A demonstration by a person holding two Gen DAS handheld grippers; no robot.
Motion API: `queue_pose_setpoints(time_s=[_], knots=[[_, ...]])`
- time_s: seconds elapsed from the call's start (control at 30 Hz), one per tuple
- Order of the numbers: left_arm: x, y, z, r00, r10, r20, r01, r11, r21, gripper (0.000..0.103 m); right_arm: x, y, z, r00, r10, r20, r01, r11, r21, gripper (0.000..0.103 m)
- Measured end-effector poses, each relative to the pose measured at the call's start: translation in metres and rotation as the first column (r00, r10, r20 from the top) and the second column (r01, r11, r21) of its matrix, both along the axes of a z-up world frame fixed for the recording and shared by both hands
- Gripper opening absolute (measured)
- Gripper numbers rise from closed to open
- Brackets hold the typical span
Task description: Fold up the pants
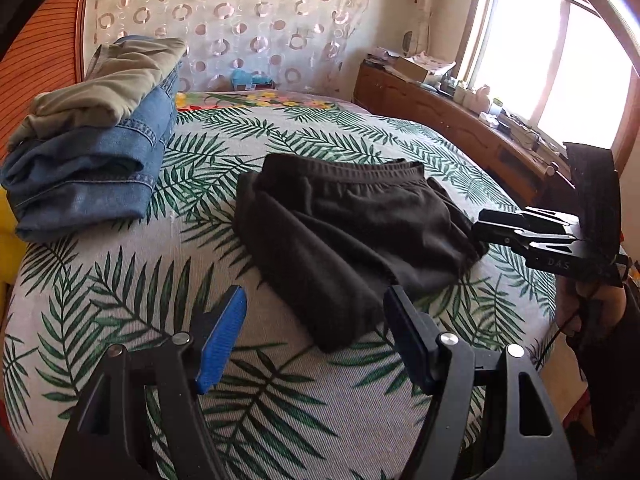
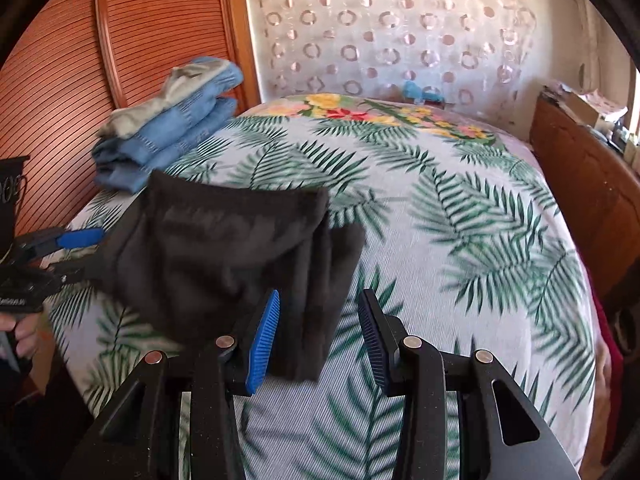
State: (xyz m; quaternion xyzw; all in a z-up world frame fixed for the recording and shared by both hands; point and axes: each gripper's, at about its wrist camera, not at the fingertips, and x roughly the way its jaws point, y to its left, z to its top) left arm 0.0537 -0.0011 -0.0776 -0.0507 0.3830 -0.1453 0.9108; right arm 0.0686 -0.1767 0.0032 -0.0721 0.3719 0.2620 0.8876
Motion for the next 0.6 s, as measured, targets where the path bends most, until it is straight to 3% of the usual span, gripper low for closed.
queue_pose_setpoints(time_s=[0.23,0.47,0.6], knots=[[-0.011,-0.009,-0.005,0.998,-0.058,-0.007,0.058,0.998,0.010,0.035,-0.012,-0.014,0.000,1.000,0.002,-0.026,-0.002,1.000,0.030,0.042],[-0.006,-0.014,-0.011,0.998,-0.059,-0.020,0.060,0.998,0.034,0.030,-0.011,-0.013,-0.005,0.999,0.004,-0.046,-0.002,0.999,0.038,0.042],[-0.005,-0.013,-0.012,0.998,-0.055,-0.015,0.056,0.998,0.038,0.021,-0.008,-0.010,-0.007,0.998,0.018,-0.056,-0.015,0.999,0.049,0.029]])
